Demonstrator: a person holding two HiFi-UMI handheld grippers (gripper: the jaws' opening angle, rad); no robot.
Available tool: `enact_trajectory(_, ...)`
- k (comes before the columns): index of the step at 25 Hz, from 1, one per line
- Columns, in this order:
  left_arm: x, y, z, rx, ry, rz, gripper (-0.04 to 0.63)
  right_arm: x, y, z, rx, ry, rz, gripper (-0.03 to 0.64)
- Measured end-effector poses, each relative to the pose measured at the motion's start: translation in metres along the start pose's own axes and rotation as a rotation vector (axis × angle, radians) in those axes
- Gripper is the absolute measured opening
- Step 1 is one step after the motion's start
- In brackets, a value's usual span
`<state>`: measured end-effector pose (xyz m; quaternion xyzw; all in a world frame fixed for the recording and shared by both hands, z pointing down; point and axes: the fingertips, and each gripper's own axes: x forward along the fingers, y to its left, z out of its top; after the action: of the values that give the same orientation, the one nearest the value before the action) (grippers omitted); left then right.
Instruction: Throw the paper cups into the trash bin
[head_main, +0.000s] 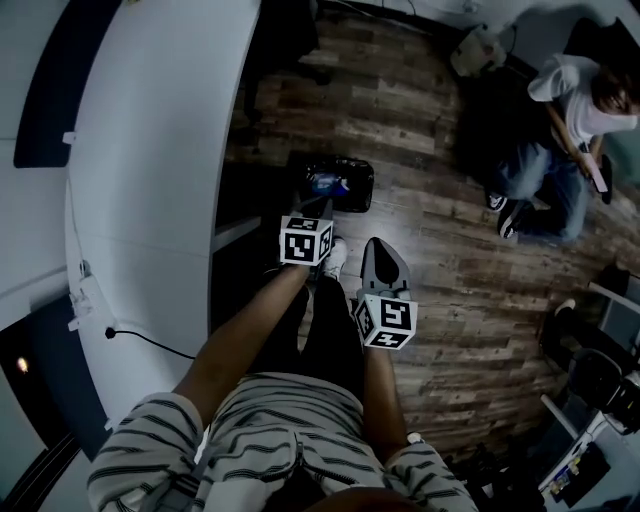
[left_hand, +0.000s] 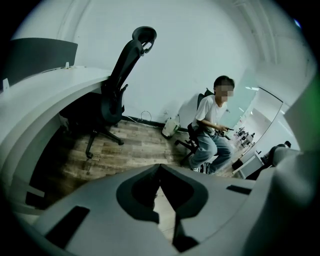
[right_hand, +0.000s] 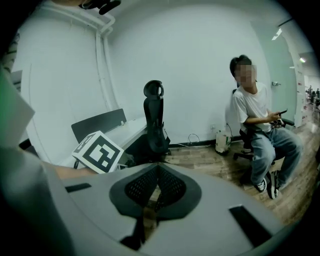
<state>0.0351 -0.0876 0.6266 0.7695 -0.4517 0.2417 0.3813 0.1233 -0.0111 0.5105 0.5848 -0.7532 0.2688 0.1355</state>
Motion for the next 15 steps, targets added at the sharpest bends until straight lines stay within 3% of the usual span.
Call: enact_trajectory(15, -0.072, -0.017, 0.046, 0.067, -0.100, -0.026, 0.025, -0.012, 0.024, 0.052, -0.016, -0.045, 0.031, 0.011)
